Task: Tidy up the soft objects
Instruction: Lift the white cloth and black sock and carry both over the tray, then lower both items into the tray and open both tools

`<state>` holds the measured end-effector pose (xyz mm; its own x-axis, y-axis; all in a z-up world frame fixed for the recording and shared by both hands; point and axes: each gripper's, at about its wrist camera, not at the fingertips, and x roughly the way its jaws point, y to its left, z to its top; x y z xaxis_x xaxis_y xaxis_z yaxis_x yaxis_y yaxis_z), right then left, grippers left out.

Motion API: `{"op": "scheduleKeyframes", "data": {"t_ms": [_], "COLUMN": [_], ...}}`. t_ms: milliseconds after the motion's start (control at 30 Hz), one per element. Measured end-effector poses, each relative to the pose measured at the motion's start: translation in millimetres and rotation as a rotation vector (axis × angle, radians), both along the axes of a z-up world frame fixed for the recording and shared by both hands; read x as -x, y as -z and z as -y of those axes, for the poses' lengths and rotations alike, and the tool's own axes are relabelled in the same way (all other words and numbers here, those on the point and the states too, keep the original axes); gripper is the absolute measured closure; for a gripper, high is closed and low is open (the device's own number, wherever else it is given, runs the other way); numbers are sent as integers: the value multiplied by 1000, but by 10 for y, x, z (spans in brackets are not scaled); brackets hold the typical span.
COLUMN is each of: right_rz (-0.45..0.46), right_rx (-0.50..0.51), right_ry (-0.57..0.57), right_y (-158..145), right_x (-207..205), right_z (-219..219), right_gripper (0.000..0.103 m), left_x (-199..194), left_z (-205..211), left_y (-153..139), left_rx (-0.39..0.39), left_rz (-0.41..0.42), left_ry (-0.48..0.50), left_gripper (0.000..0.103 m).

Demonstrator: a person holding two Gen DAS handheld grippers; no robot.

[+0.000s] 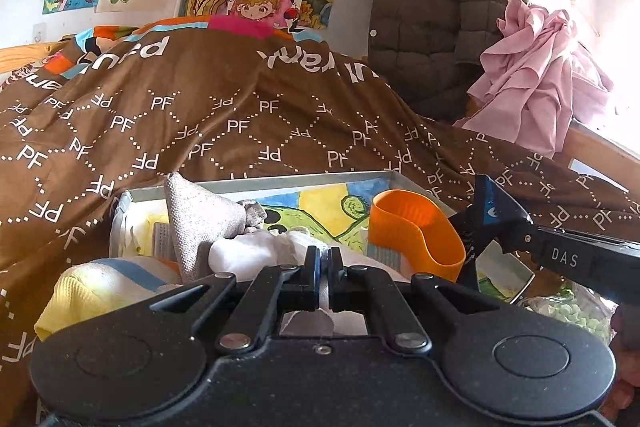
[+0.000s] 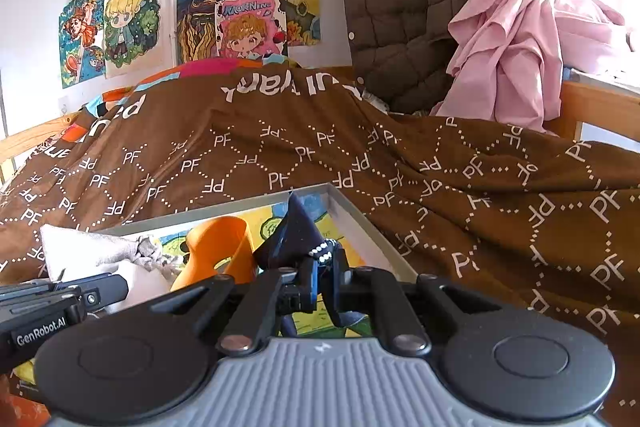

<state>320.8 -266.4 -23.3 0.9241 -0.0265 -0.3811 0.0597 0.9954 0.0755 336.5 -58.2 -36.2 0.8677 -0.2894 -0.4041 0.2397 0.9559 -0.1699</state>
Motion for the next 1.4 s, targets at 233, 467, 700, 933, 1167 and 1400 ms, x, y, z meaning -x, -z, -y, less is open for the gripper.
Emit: {"op": "scheduleKeyframes", "data": {"t_ms": [233,467,700,933,1167,1400], "right_rz": [-21,-46,-62,-76,-92,-113], "right_rx": [-4,0,-9,-14,2,10], "right_ry": [-7,-18,-15,-5,-15,-18], "right_y": [15,47,74,72,84,114], "right_x": [-19,-42,-49,-45,-57,-79], "right_z": [-7,-29,-14,20,-1,-9], "right_gripper": [96,95,95,94,89,74], "left_x": [-22,-29,-39,-44,-35,-39], "left_z": [-10,-11,-24,-26,-13,-41], "left_y": [4,11,36,36,22,37], "left_rx": [6,11,14,22,20,36], "left_rz": [-12,-17,-29,-35,-39,-43], "left_ry": [0,1,-2,-5,-1,-4], "left_gripper": [99,99,99,97,88,76]}}
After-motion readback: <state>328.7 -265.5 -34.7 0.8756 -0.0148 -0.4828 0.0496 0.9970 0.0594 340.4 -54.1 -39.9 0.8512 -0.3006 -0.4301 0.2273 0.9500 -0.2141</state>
